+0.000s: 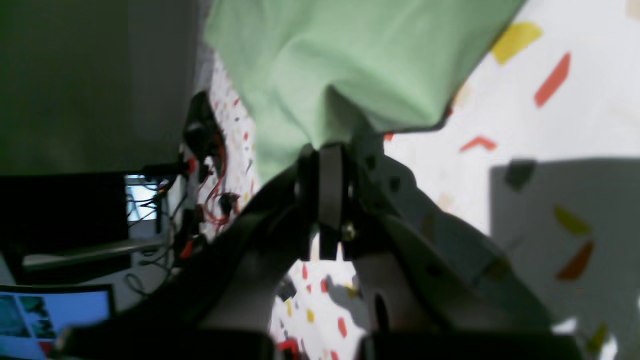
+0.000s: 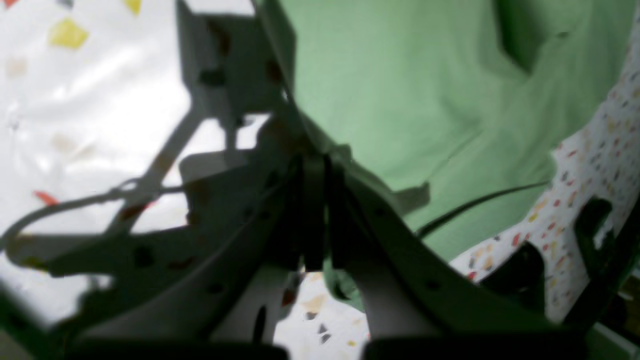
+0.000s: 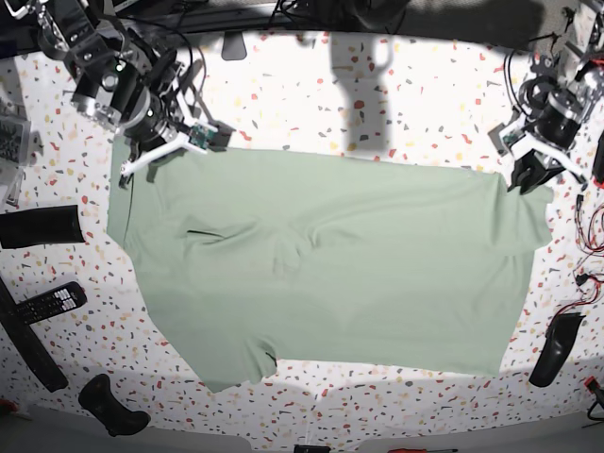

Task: Fold the T-shirt properly
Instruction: 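Drag the shirt further with both grippers away from the hem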

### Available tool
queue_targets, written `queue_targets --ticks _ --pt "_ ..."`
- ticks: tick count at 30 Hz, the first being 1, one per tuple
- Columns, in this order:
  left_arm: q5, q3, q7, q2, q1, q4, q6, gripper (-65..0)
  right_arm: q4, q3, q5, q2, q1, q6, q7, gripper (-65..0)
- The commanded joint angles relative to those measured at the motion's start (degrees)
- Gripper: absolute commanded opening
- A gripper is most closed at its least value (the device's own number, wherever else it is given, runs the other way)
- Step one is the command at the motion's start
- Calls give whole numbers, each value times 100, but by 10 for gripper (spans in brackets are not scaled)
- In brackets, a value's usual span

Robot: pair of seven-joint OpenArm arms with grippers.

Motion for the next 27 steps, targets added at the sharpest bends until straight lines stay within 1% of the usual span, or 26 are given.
queue_targets --ticks 1,4,6,8,12,15,21,25,27 --pt "433 -22 341 -160 162 -63 -74 -650 118 57 9 140 -28 -15 35 -650" --pt "728 -22 345 -188 380 -42 22 -650 136 57 11 326 -221 -22 20 -650" --pt "741 -22 402 -184 533 0 181 -650 173 57 11 457 -343 -68 13 -650" --pt "743 -22 623 -186 662 90 278 -650 247 57 13 577 -463 -179 -22 -650" --pt "743 -22 1270 -186 931 352 354 -650 490 57 13 765 -675 -411 -269 -650" --pt "741 -22 1449 -186 1198 605 352 -650 715 57 13 887 -815 -542 -313 -650" --pt "743 -22 1539 -184 1768 1113 354 -650 1045 57 11 901 -1062 -638 -678 -650" --pt "741 -22 1587 -184 1937 1276 354 -650 1143 57 11 901 -1292 -710 -844 -650" --pt "741 -22 1718 -184 1998 1322 352 -650 1154 57 9 901 -1416 -710 -861 -650"
